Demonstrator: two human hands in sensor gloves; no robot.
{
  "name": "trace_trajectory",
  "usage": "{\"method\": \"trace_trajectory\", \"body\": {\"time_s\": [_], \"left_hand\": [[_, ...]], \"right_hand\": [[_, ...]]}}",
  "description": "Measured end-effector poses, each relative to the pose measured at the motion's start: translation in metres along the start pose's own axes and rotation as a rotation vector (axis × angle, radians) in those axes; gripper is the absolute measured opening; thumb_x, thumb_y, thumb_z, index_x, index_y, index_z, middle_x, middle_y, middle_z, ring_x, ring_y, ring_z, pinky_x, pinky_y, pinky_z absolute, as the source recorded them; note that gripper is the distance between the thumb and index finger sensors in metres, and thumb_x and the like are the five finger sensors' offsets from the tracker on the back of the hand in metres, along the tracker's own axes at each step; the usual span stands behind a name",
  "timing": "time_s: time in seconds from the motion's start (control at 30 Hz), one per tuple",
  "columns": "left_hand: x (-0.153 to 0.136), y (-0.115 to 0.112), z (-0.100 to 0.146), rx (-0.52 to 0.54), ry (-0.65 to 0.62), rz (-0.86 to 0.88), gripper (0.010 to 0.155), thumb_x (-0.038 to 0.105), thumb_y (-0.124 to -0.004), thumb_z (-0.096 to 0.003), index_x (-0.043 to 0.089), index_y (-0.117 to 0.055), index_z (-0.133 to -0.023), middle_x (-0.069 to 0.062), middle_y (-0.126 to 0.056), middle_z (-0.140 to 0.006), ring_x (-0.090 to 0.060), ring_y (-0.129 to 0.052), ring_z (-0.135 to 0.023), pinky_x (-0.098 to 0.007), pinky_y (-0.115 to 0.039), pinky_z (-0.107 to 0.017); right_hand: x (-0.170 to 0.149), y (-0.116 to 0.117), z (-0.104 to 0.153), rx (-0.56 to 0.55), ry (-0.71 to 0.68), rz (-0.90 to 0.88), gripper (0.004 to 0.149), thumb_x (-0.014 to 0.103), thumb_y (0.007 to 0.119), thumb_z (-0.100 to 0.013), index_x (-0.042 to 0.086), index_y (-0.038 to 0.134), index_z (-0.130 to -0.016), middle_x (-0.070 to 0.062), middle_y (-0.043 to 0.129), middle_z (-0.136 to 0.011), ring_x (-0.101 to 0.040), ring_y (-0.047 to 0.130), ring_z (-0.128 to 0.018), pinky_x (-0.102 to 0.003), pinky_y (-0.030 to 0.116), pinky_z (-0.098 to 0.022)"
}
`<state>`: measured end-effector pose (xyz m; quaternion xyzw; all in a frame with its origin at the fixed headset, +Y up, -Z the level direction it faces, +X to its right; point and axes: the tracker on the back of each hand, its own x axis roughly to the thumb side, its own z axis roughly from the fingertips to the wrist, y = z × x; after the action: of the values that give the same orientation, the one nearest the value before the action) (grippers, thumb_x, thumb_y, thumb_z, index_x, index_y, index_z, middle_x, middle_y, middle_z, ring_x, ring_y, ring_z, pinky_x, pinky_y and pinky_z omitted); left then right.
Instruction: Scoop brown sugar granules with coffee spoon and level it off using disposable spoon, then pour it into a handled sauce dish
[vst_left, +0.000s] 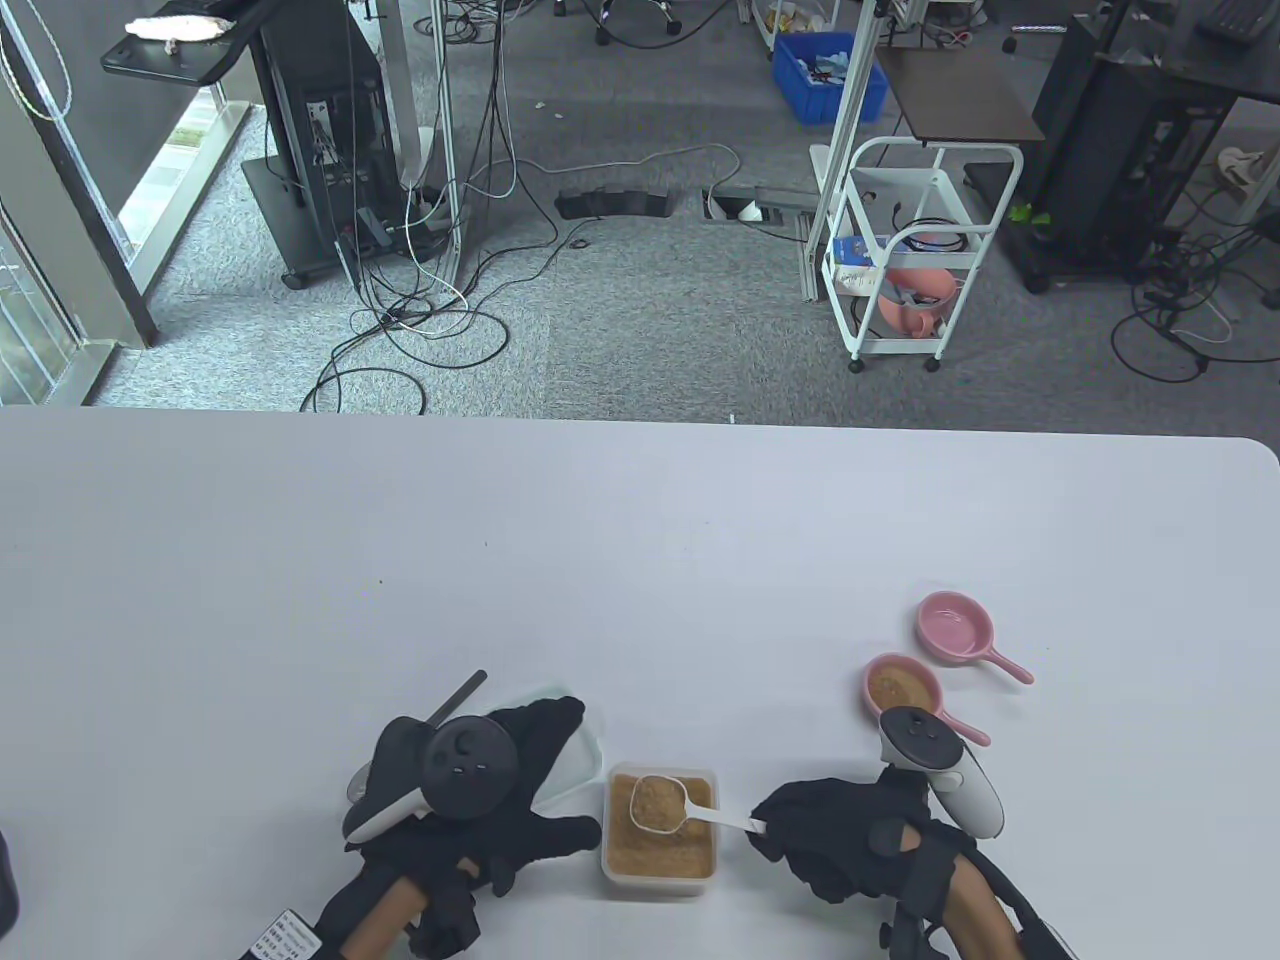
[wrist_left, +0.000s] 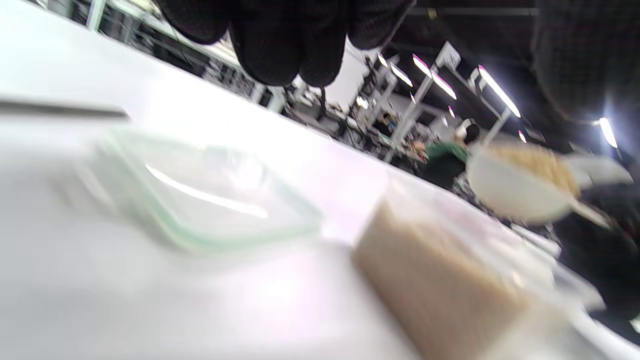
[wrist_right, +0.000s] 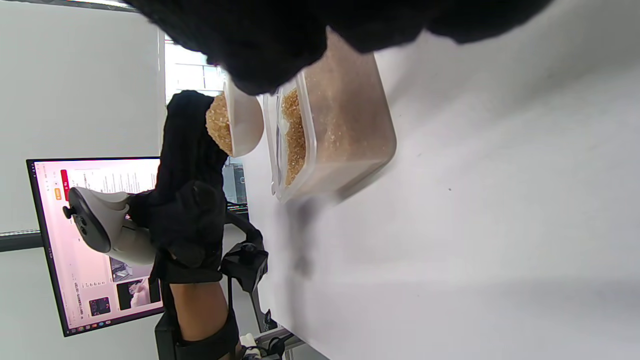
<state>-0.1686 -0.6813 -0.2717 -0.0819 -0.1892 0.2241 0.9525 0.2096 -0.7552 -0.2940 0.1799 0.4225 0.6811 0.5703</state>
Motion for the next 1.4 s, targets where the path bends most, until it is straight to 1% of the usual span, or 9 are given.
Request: {"method": "trace_trajectory", "body": {"time_s": [0.07,0.17,0.27,0.33,0.47,0.63,1.07,1.2,1.4], "left_hand": [[-0.012,0.016,0.007,0.084,0.067,-0.005,0.095,0.08,-0.077,-0.0349,0.035,-0.051,-0.114,0.007,-0.061,-0.115,-0.028,-0.072,-0.107,-0.052,-0.057,-0.082],[-0.032,0.039,0.018,0.235,0.214,-0.122,0.08,0.074,-0.081,-0.0374,0.039,-0.066,-0.108,0.01,-0.074,-0.106,-0.023,-0.083,-0.097,-0.048,-0.066,-0.078],[-0.053,0.05,0.023,0.282,0.333,-0.183,0.072,0.07,-0.085,-0.0381,0.04,-0.073,-0.102,0.012,-0.08,-0.099,-0.02,-0.088,-0.09,-0.047,-0.07,-0.074],[-0.065,0.049,0.022,0.271,0.4,-0.204,0.068,0.068,-0.086,-0.0381,0.04,-0.077,-0.099,0.012,-0.083,-0.096,-0.021,-0.09,-0.087,-0.046,-0.072,-0.073],[-0.085,0.038,0.012,0.181,0.522,-0.309,0.062,0.067,-0.087,-0.038,0.041,-0.083,-0.094,0.013,-0.087,-0.09,-0.019,-0.093,-0.083,-0.046,-0.074,-0.071],[-0.097,0.024,0.001,0.102,0.596,-0.369,0.055,0.066,-0.087,-0.0385,0.04,-0.09,-0.087,0.013,-0.091,-0.084,-0.018,-0.095,-0.078,-0.046,-0.075,-0.069],[-0.099,0.001,-0.015,0.015,0.626,-0.432,0.051,0.066,-0.086,-0.0396,0.04,-0.092,-0.084,0.014,-0.092,-0.082,-0.018,-0.095,-0.078,-0.046,-0.075,-0.069],[-0.098,-0.001,-0.016,0.021,0.63,-0.453,0.048,0.064,-0.088,-0.0398,0.041,-0.093,-0.082,0.014,-0.093,-0.081,-0.017,-0.096,-0.077,-0.046,-0.076,-0.069],[-0.099,-0.002,-0.016,0.017,0.635,-0.402,0.046,0.062,-0.089,-0.04,0.041,-0.092,-0.081,0.014,-0.093,-0.08,-0.017,-0.096,-0.077,-0.046,-0.076,-0.069]], "right_hand": [[0.0,0.0,0.0,-0.003,-0.004,-0.002,0.044,0.039,0.074,-0.053,0.011,0.083,-0.086,0.005,0.094,-0.04,-0.018,0.087,-0.016,-0.048,0.078,-0.033],[0.0,0.0,0.0,-0.002,-0.006,-0.003,0.044,0.039,0.074,-0.053,0.011,0.083,-0.086,0.005,0.093,-0.04,-0.018,0.087,-0.016,-0.048,0.078,-0.032],[0.0,0.0,0.0,0.003,-0.008,-0.007,0.044,0.039,0.074,-0.053,0.011,0.083,-0.086,0.005,0.094,-0.04,-0.018,0.087,-0.016,-0.048,0.078,-0.032],[-0.001,0.0,0.0,0.003,-0.009,-0.008,0.044,0.039,0.074,-0.053,0.011,0.083,-0.086,0.005,0.094,-0.04,-0.018,0.087,-0.016,-0.048,0.078,-0.032],[-0.001,0.0,0.0,0.005,-0.006,-0.006,0.044,0.039,0.074,-0.053,0.011,0.083,-0.086,0.005,0.094,-0.04,-0.018,0.087,-0.016,-0.048,0.078,-0.032],[-0.001,0.0,0.0,0.003,-0.004,-0.004,0.044,0.039,0.074,-0.053,0.011,0.083,-0.086,0.005,0.094,-0.04,-0.018,0.087,-0.016,-0.048,0.078,-0.032],[-0.002,0.0,0.0,0.0,0.004,0.0,0.044,0.039,0.074,-0.053,0.011,0.083,-0.086,0.004,0.094,-0.04,-0.018,0.087,-0.016,-0.048,0.078,-0.032],[-0.002,0.0,0.0,-0.003,0.009,0.006,0.044,0.039,0.074,-0.053,0.01,0.083,-0.086,0.004,0.094,-0.04,-0.018,0.087,-0.016,-0.048,0.078,-0.032],[-0.002,0.0,0.0,-0.004,0.013,0.011,0.044,0.039,0.074,-0.053,0.01,0.083,-0.086,0.004,0.094,-0.04,-0.018,0.087,-0.016,-0.048,0.078,-0.032]]}}
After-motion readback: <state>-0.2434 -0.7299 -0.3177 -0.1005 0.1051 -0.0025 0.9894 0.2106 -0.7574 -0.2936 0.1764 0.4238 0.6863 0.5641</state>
